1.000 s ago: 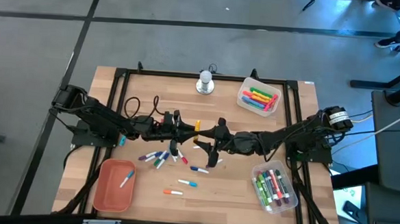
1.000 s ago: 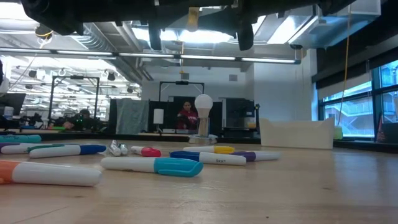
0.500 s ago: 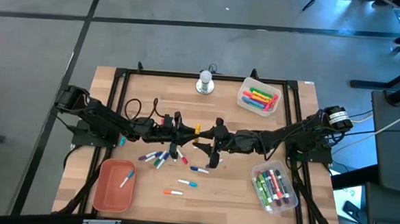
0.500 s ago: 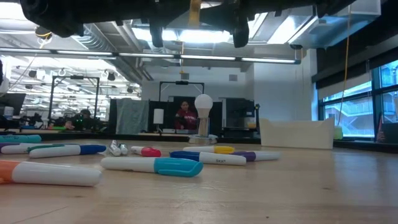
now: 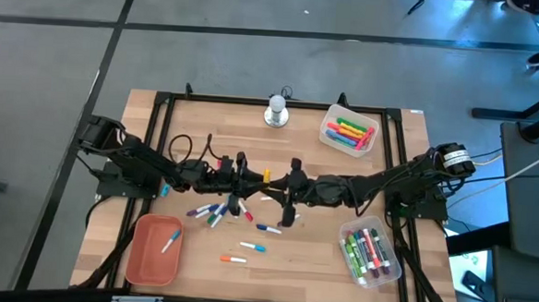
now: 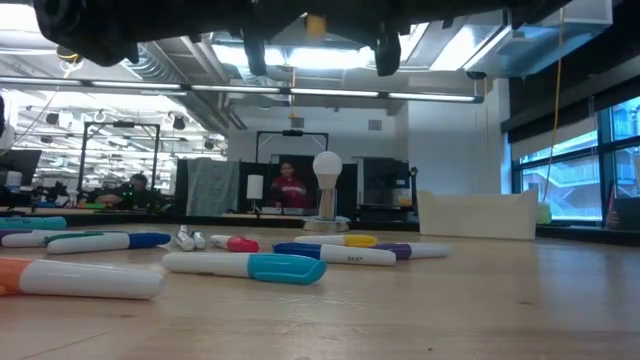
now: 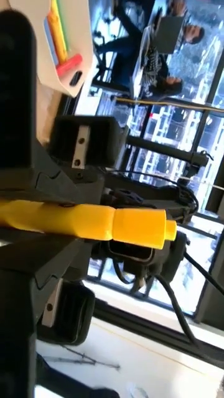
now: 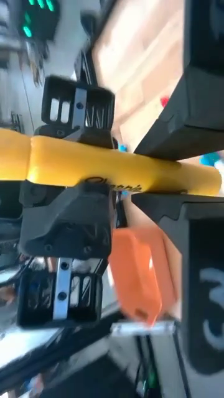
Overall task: Pick & Place Markers
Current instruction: Put the large yellow highlighter pen into the white bin, then put the large blue highlighter pen into the white bin
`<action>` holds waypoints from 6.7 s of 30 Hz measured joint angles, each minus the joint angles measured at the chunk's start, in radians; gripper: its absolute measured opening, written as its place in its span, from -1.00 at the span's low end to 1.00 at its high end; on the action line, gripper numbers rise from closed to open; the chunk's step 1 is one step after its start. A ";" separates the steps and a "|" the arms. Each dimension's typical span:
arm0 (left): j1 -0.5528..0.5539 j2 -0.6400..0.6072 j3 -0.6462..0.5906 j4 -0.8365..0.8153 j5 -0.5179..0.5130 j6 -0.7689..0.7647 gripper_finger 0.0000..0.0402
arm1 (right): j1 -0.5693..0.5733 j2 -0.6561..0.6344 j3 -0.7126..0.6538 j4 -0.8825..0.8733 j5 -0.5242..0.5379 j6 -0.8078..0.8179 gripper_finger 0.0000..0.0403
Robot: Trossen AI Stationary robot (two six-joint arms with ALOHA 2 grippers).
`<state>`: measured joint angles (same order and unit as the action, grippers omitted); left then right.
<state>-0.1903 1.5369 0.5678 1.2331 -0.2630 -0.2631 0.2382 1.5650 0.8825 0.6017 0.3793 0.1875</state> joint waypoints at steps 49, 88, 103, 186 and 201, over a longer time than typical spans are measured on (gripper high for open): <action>0.099 0.001 0.000 -0.755 -0.052 -0.178 -0.28 | -0.648 -0.032 0.043 -1.504 0.421 0.064 -0.28; 0.031 -0.453 -0.001 -2.164 -0.055 -0.777 -0.29 | 0.125 -0.028 0.043 -1.298 0.261 0.723 -0.11; 0.205 -0.285 -0.086 -2.249 -0.011 -0.695 -0.28 | 0.174 -0.027 0.043 -1.264 0.331 0.770 -0.11; 0.078 -0.044 0.189 -0.619 0.073 -0.109 -0.53 | -0.034 0.031 -0.192 0.102 -0.092 0.170 -0.68; 0.136 -0.044 0.189 -0.905 -0.146 -0.082 -0.29 | -0.325 -0.345 -0.192 -1.082 0.224 0.265 -0.68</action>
<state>-0.0542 1.4933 0.7567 0.3283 -0.4092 -0.3448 -0.0866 1.2202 0.6907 -0.4803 0.6035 0.4526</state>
